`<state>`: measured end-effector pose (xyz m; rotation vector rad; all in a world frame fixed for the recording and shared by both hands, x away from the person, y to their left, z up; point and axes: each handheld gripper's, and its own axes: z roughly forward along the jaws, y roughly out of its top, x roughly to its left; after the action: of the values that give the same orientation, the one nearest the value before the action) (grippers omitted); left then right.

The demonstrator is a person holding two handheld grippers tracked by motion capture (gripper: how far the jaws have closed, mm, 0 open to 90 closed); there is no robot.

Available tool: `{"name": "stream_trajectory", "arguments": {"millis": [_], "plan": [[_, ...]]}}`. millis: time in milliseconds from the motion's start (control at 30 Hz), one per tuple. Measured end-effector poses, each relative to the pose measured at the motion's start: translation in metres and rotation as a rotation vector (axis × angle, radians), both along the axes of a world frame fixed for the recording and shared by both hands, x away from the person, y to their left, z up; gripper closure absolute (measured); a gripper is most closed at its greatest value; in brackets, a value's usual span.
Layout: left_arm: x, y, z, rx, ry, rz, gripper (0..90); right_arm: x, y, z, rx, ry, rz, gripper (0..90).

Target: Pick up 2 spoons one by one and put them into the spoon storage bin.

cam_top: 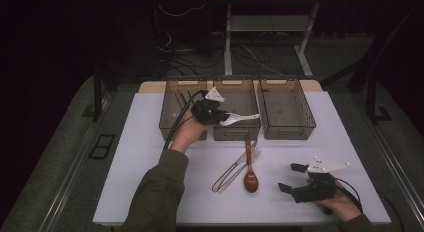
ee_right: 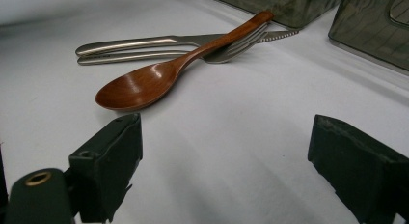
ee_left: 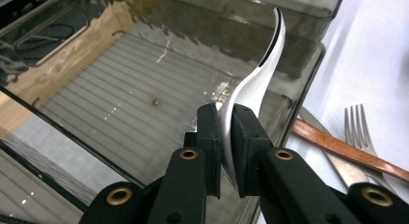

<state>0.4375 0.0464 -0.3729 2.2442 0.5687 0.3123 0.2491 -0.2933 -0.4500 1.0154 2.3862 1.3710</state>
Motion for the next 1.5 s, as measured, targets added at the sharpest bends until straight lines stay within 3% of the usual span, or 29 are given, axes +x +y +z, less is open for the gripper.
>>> {"name": "stream_trajectory", "arguments": {"millis": [333, 633, 933, 1133, 1267, 1500], "plan": [[0.002, -0.003, -0.009, 0.04, 0.032, 0.0, 81.1, 0.0, 0.0, 0.0, -0.001, 0.001, 0.0, 11.7], [0.003, -0.006, -0.013, 0.042, 0.037, -0.005, 77.9, 0.0, 0.0, 0.0, -0.003, 0.002, -0.001, 11.7], [-0.001, -0.006, -0.005, -0.031, 0.016, 0.011, 68.4, 0.0, 0.0, -0.001, -0.004, 0.0, 0.001, 11.7], [-0.008, -0.001, 0.001, -0.042, 0.005, 0.007, 57.9, 0.0, 0.0, -0.001, -0.007, -0.002, 0.001, 11.7], [-0.013, 0.004, 0.001, -0.096, 0.025, 0.015, 50.1, 0.0, 0.0, -0.001, -0.008, -0.005, 0.003, 11.7], [-0.029, 0.018, 0.003, -0.133, 0.044, 0.027, 42.8, 0.0, 0.002, -0.001, -0.013, -0.007, 0.007, 11.8]]}}
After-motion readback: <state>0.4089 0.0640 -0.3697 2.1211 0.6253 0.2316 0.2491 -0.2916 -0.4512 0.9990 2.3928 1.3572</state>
